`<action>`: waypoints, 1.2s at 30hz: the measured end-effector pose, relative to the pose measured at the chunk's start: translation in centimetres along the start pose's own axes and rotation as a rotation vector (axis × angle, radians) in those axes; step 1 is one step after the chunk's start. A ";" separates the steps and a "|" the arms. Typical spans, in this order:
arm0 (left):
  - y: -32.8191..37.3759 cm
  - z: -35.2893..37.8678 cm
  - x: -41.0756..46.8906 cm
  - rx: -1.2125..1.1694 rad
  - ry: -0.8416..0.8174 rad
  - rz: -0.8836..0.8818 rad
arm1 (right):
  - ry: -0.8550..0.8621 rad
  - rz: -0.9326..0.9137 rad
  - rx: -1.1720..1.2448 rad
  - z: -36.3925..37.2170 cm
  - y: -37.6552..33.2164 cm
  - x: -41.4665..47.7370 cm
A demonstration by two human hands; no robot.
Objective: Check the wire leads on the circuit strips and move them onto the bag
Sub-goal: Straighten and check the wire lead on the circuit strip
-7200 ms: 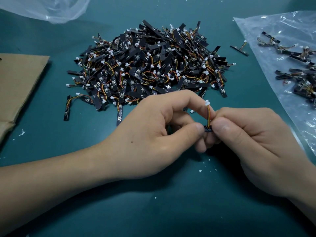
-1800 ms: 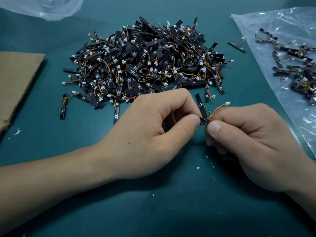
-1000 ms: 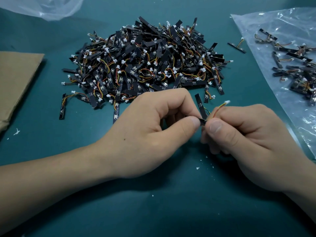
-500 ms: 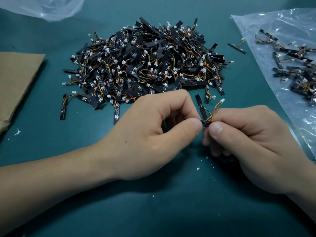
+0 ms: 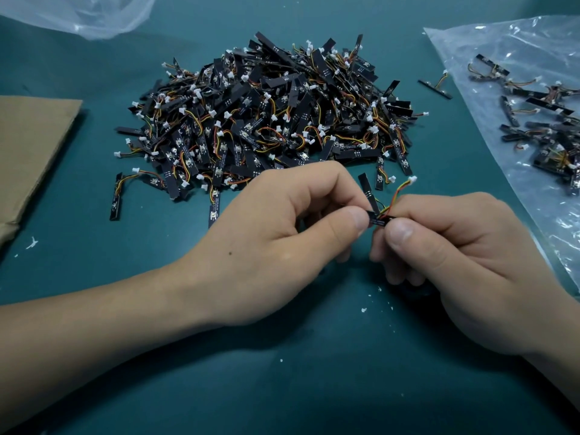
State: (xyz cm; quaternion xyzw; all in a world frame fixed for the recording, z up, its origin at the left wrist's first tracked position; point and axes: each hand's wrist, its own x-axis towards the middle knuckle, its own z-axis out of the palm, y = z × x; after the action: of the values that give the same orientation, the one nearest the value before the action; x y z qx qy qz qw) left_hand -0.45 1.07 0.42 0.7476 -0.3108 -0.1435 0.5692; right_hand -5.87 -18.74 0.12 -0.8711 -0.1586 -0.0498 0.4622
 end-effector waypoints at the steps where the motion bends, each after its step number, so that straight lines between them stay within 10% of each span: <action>1: 0.0 0.0 0.0 -0.004 0.000 0.004 | 0.001 -0.002 -0.006 0.0 0.0 0.0; 36: -0.1 -0.1 0.0 -0.008 -0.010 0.000 | -0.008 -0.007 -0.070 0.2 0.1 0.0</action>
State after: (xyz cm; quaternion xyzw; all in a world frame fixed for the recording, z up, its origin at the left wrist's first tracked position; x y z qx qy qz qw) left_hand -0.35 1.14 0.31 0.7445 -0.3131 -0.1484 0.5707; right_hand -5.81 -18.64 -0.09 -0.8865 -0.1615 -0.0534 0.4304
